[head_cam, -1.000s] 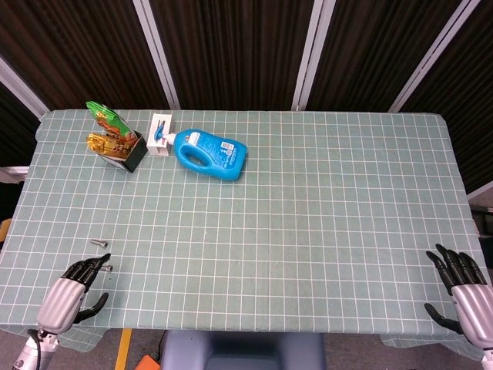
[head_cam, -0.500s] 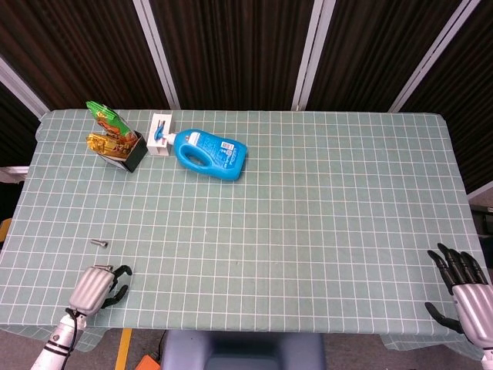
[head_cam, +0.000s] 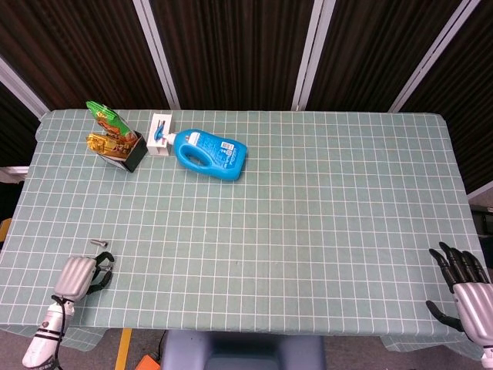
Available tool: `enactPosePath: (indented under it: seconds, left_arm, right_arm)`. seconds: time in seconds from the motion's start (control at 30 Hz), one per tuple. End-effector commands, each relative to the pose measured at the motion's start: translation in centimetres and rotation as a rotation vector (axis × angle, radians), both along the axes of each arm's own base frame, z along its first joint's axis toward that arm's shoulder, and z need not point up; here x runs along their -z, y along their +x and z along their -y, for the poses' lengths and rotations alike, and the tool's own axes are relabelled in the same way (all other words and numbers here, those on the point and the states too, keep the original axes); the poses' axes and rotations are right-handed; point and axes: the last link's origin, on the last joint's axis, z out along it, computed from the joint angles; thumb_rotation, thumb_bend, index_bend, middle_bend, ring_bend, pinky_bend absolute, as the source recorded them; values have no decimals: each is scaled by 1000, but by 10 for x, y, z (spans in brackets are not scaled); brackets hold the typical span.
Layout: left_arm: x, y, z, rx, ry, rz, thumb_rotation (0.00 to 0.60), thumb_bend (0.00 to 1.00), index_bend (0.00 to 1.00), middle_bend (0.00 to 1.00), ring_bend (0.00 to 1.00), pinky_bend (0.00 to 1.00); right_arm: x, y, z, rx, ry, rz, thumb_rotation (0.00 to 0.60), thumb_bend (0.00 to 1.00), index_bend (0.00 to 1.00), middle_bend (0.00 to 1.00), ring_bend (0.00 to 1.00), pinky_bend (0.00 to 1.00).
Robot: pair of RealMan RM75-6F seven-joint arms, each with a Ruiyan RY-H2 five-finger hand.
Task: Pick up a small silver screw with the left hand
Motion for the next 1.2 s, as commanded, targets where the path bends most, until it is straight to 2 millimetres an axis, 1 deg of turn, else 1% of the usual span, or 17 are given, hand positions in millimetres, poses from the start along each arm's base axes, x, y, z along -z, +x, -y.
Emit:
enactPosePath:
  seconds: [0.03,0.3,0.43,0.7,0.97,1.2]
  left_arm:
    - [-4,-5,-1,-15,1,-6,600,408,403,1000,1000,1000]
    - [-10,-18,-3,-57,-12,-24,600,408,403,1000,1000,1000]
    - [-9,-21,-4,-79,-16,-10,600,407,427,1000,1000,1000]
    - [-7,-20,-7,-79,-15,-3,600,408,470,1000,1000,1000]
    - [-6,-24,-9,-98,-29,-16,600,412,527,1000,1000,1000]
    - [-11,-21,-10,-82,-11,-22,600,414,550,1000,1000,1000]
  right_arm:
    - [0,0,0,1,-1,0,600,341,0,0,0,0]
    - [-1,0,0,2,-7,0,600,341,0,0,0,0]
    - [-1,0,0,1,-8,0,600,341,0,0,0,0]
    - [-1,-1,1,9,-6,-3,600,341,0,0,0,0]
    - [-1,-1,1,12,-10,-6,600,341,0,0,0,0]
    - [0,-1,1,12,-6,-7,600,341,0,0,0,0]
